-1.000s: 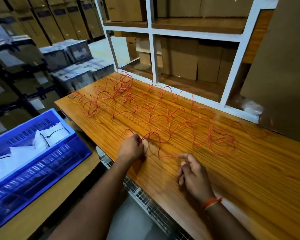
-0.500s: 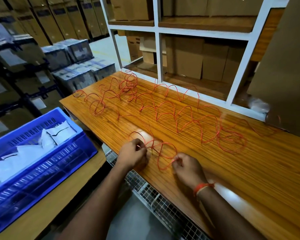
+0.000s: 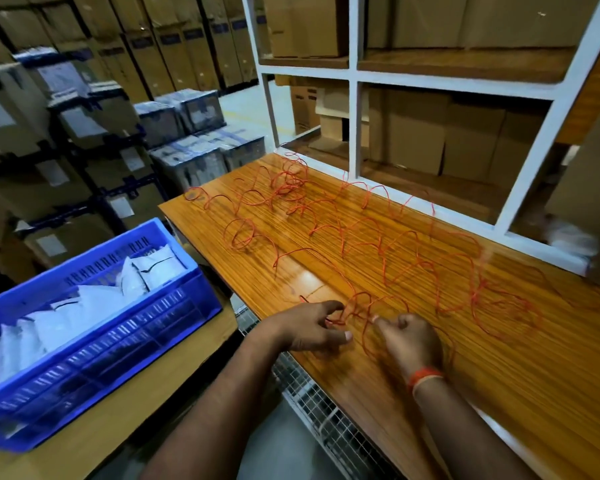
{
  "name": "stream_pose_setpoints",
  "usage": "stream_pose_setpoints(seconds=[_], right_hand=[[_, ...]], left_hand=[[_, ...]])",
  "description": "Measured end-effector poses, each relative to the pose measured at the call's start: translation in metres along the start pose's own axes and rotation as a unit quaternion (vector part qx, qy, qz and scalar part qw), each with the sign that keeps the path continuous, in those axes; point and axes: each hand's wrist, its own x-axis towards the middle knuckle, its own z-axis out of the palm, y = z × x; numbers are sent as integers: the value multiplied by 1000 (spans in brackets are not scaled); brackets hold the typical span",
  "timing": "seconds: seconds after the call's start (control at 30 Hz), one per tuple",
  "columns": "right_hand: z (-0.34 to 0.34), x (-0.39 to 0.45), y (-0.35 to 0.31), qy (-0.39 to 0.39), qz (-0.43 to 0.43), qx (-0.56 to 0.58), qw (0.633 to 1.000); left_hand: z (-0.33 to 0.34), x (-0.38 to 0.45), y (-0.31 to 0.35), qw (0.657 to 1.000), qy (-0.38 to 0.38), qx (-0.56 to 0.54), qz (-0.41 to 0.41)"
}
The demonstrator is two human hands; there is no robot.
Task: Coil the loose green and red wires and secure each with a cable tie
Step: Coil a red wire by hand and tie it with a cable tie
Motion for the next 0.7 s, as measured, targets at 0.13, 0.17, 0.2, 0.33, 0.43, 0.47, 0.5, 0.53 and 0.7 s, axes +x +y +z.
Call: stream_pose_setpoints(seconds=[0.13,0.17,0.2,0.33,0.43,0.47,0.5,0.53,0.7], right_hand=[[4,1,-1,-9,-47,-97,994],[7,1,-1,-8,-67,-111,992],[10,1,0,-8,-85,-123,989],[21,-2,-11,-1,-140,-187,972],[30,2,-28,-4,-172,-265,949],[33,5,-33,-15,-188,-292,937],[37,9,-36,-26,-205,-321,924],[42,13,-39,-46,-210,-346,913],[68,30,-59,-119,-167,-402,893]], left_hand=[[-28,-11,0,994,79,-20,-73],[-36,-14,-1,990,118,19,-80],[-44,-14,-6,981,166,56,-81],[-73,2,-33,907,407,84,-66],[-100,31,-69,869,484,65,-74],[-110,42,-81,869,483,67,-81],[-120,53,-94,871,475,79,-95],[-130,63,-105,875,461,93,-114],[-183,98,-146,895,403,108,-158]])
